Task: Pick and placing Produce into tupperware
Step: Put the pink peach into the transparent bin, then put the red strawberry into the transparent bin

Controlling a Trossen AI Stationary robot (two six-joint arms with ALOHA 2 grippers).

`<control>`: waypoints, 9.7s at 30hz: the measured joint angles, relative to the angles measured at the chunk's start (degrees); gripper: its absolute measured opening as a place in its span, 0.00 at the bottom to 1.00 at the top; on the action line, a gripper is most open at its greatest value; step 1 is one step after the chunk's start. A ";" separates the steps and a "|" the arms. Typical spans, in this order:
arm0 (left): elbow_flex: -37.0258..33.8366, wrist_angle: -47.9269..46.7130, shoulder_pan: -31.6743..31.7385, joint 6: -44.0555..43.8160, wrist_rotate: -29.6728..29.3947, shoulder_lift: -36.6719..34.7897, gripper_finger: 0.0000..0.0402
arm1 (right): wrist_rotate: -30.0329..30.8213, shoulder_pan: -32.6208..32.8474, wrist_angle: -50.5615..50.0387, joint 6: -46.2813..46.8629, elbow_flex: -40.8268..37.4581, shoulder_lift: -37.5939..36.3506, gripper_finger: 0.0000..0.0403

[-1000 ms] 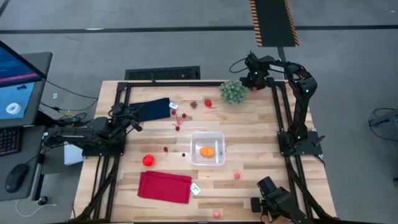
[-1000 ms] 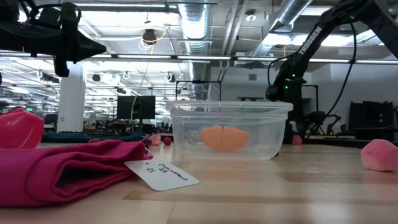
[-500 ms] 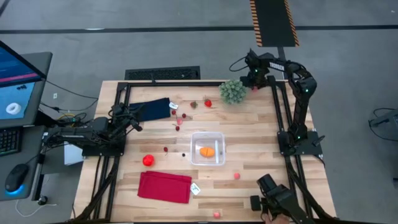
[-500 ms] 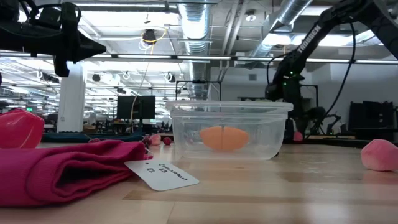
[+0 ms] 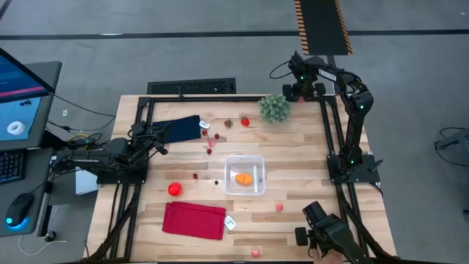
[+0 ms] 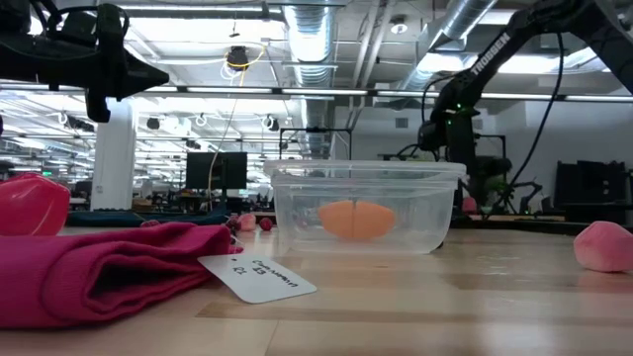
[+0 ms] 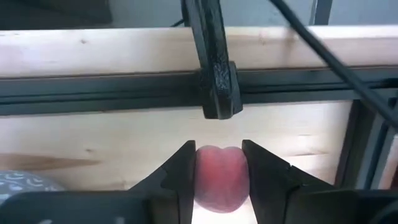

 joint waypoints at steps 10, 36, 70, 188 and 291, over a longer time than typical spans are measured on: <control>0.00 -0.02 0.00 -0.02 0.07 0.00 0.00 | -0.03 0.02 -4.13 -1.36 7.58 -0.02 0.36; 0.00 0.03 0.00 0.12 0.00 0.00 0.00 | -0.43 22.46 -15.14 -5.73 34.68 -0.09 0.35; -0.02 -7.40 -0.02 -9.46 1.84 -0.01 0.00 | 10.45 73.13 -3.07 5.45 21.27 0.37 0.35; -0.02 -10.03 0.00 -13.64 -0.09 -0.02 0.00 | -12.21 31.00 17.03 2.64 14.08 7.06 0.66; -0.04 -10.09 0.00 -12.57 -0.85 -0.02 0.00 | 9.10 49.47 -11.17 -0.16 32.89 11.52 0.04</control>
